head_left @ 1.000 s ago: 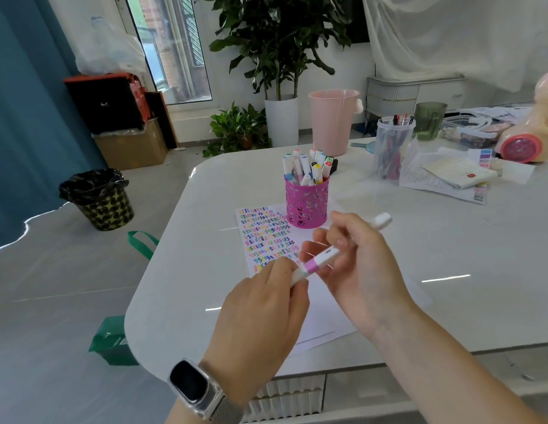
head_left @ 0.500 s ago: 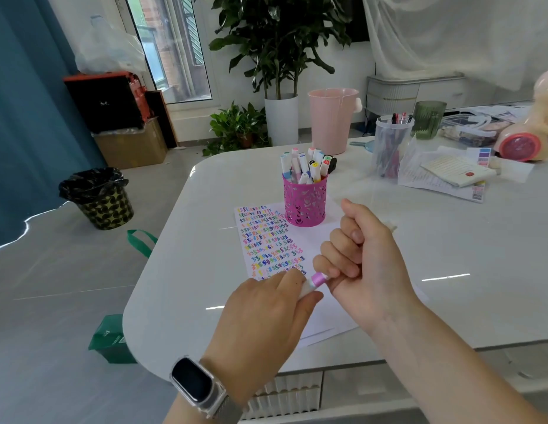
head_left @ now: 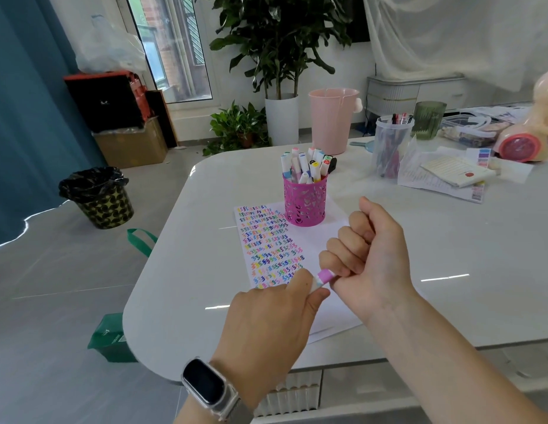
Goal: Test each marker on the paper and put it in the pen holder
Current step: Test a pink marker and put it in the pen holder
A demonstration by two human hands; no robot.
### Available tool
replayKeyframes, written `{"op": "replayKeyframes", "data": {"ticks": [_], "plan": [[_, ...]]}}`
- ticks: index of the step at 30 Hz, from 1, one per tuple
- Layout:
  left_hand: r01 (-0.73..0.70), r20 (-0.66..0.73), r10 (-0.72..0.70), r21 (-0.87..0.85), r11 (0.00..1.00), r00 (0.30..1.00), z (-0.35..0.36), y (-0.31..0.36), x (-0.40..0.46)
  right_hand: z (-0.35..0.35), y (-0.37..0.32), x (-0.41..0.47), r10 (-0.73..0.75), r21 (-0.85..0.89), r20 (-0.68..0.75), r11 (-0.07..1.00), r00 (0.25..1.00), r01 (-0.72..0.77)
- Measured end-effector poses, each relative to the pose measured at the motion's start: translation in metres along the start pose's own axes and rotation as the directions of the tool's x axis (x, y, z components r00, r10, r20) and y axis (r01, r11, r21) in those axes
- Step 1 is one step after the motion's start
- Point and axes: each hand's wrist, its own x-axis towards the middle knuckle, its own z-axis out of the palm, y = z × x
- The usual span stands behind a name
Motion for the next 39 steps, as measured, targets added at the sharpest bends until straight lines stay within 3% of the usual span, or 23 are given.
{"op": "replayKeyframes", "data": {"ticks": [24, 39], "plan": [[-0.045, 0.03, 0.047, -0.047, 0.998, 0.998, -0.005, 0.007, -0.002, -0.002, -0.007, 0.001, 0.101, -0.06, 0.075, 0.993, 0.992, -0.097], [-0.086, 0.056, 0.096, -0.168, 0.982, 0.994, -0.009, 0.021, 0.003, 0.003, -0.019, 0.006, 0.116, -0.09, -0.045, 0.989, 0.992, -0.12]]}}
